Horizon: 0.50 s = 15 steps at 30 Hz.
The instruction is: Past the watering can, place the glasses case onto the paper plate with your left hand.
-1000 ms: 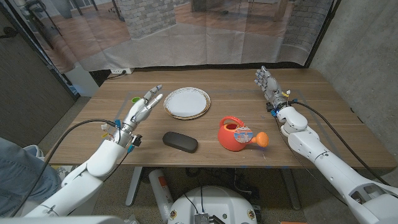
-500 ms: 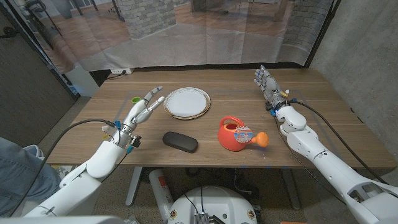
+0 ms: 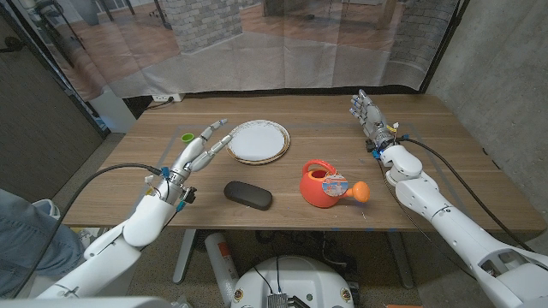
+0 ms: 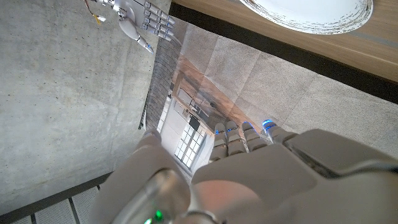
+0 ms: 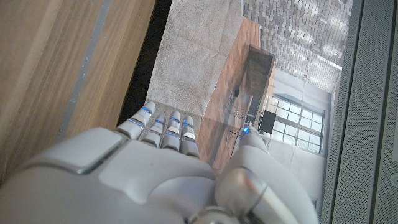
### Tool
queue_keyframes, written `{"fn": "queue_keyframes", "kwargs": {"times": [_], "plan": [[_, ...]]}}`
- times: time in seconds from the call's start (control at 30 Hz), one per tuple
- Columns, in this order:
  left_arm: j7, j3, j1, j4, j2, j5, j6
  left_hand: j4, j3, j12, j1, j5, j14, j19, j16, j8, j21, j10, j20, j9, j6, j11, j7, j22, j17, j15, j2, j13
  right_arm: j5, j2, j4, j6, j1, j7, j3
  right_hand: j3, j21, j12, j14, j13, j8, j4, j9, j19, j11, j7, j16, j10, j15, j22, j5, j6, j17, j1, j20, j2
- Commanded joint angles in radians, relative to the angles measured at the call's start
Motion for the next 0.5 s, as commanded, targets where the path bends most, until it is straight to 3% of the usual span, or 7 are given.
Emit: {"fn": "queue_keyframes", "kwargs": {"times": [0.03, 0.5], "plan": [[0.073, 0.015, 0.000, -0.014, -0.012, 0.120, 0.015, -0.006, 0.001, 0.007, 0.015, 0.011, 0.015, 0.007, 0.009, 0.005, 0.003, 0.013, 0.004, 0.005, 0.013, 0.001, -0.004, 0.003, 0.003, -0.003, 0.001, 0.001, 0.006, -0.004, 0.005, 0.009, 0.002, 0.009, 0.007, 0.002, -0.007, 0.005, 0.007, 0.004, 0.006, -0.004, 0.005, 0.013, -0.003, -0.002, 0.007, 0.009, 0.003, 0.005, 0.000, 0.009, 0.005, 0.005, -0.012, 0.007], [0.120, 0.015, 0.012, -0.042, 0.015, 0.213, 0.044, -0.012, 0.005, 0.008, 0.028, 0.018, 0.030, 0.019, 0.009, 0.003, 0.004, 0.027, 0.010, 0.005, 0.018, -0.007, -0.012, 0.002, 0.003, -0.006, 0.005, 0.001, -0.001, 0.001, 0.009, 0.011, 0.012, 0.002, 0.005, 0.002, -0.010, 0.005, 0.008, 0.004, 0.007, -0.004, 0.005, 0.014, -0.002, -0.003, 0.007, 0.010, 0.003, 0.005, 0.000, 0.010, 0.005, 0.005, -0.012, 0.008]]}}
